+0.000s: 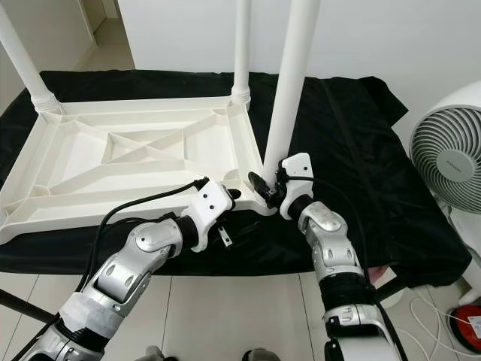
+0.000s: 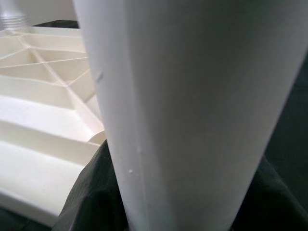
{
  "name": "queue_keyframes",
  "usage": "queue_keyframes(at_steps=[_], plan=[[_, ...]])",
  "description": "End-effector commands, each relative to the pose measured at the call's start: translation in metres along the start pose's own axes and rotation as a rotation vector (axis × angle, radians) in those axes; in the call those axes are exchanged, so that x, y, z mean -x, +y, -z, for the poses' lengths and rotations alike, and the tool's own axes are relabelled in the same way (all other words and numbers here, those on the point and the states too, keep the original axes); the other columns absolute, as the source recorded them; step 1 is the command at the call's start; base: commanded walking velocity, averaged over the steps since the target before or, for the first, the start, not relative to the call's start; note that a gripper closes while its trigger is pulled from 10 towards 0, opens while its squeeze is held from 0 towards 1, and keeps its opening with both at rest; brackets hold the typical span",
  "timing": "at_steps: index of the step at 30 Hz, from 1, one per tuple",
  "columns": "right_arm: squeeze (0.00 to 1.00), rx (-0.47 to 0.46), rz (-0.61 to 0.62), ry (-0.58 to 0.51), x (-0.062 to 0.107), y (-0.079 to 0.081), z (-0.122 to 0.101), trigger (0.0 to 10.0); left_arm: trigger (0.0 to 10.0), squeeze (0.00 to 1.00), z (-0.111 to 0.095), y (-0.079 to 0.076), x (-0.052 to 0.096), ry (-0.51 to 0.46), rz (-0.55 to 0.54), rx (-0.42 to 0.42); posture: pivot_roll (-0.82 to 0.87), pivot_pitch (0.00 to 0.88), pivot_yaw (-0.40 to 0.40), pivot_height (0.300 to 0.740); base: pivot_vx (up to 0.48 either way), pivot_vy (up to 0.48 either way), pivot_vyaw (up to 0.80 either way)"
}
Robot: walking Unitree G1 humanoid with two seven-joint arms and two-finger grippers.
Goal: Building children table
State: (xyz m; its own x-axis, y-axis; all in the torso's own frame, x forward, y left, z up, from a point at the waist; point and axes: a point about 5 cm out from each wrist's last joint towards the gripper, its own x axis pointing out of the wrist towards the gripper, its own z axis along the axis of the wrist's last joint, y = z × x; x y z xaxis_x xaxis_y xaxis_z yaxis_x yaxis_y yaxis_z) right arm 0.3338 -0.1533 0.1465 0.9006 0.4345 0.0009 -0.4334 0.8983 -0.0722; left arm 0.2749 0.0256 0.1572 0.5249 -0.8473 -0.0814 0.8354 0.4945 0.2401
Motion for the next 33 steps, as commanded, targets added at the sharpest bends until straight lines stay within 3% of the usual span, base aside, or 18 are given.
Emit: queue_keyframes(at_steps=[1, 6, 9, 12, 14, 18, 25, 26, 27, 31, 33], plan=[[0.0, -0.047, 0.091, 0.097, 0.005, 0.001, 0.019, 10.0, 10.0, 0.0, 0.002, -0.003, 0.001, 0.008, 0.022, 0.007, -0.12, 0.073, 0.015, 0.74, 0.0, 0.0, 0.0], [0.0, -0.07, 0.233, 0.1, 0.008, 0.003, 0.021, 10.0, 10.0, 0.0, 0.002, -0.003, 0.002, 0.009, 0.025, 0.007, -0.12, 0.075, 0.015, 0.74, 0.0, 0.0, 0.0], [0.0, -0.106, 0.4, 0.089, 0.015, 0.013, 0.021, 10.0, 10.0, 0.0, 0.003, -0.004, 0.002, 0.012, 0.028, 0.006, -0.12, 0.075, 0.014, 0.74, 0.0, 0.0, 0.0], [0.0, -0.11, 0.453, 0.09, 0.018, 0.016, 0.02, 10.0, 10.0, 0.0, 0.003, -0.004, 0.002, 0.013, 0.029, 0.006, -0.12, 0.075, 0.014, 0.74, 0.0, 0.0, 0.0], [0.0, -0.122, 0.569, 0.069, 0.024, 0.022, 0.017, 10.0, 10.0, 0.0, 0.003, -0.005, 0.002, 0.013, 0.031, 0.006, -0.13, 0.071, 0.011, 0.74, 0.0, 0.0, 0.0], [0.0, -0.13, 0.619, 0.05, 0.026, 0.028, 0.012, 10.0, 10.0, 0.0, 0.003, -0.006, 0.002, 0.011, 0.032, 0.007, -0.12, 0.067, 0.007, 0.74, 0.0, 0.0, 0.0], [0.0, -0.141, 0.619, 0.042, 0.024, 0.025, 0.009, 10.0, 10.0, 0.0, 0.002, -0.006, 0.001, 0.01, 0.036, 0.003, -0.12, 0.067, 0.007, 0.74, 0.0, 0.0, 0.0], [0.93, -0.141, 0.609, 0.031, 0.023, 0.025, 0.008, 10.0, 10.0, 0.0, 0.002, -0.006, 0.001, 0.009, 0.034, 0.002, -0.12, 0.067, 0.007, 0.74, 0.0, 0.0, 0.0], [1.0, -0.146, 0.591, 0.012, 0.022, 0.025, 0.005, 10.0, 10.0, 0.0, 0.002, -0.005, 0.001, 0.008, 0.031, 0.001, -0.12, 0.055, 0.001, 0.74, 0.0, 0.0, 0.0], [1.0, -0.146, 0.591, 0.012, 0.022, 0.025, 0.005, 10.0, 10.0, 0.0, 0.002, -0.005, 0.001, 0.008, 0.031, 0.001, -0.12, 0.055, 0.001, 0.74, 0.0, 0.0, 0.0], [1.0, -0.16, 0.537, -0.043, 0.019, 0.023, -0.002, 10.0, 10.0, 0.0, 0.002, -0.004, 0.002, 0.009, 0.022, 0.001, -0.11, 0.055, -0.008, 0.74, 0.0, 0.0, 0.0]])
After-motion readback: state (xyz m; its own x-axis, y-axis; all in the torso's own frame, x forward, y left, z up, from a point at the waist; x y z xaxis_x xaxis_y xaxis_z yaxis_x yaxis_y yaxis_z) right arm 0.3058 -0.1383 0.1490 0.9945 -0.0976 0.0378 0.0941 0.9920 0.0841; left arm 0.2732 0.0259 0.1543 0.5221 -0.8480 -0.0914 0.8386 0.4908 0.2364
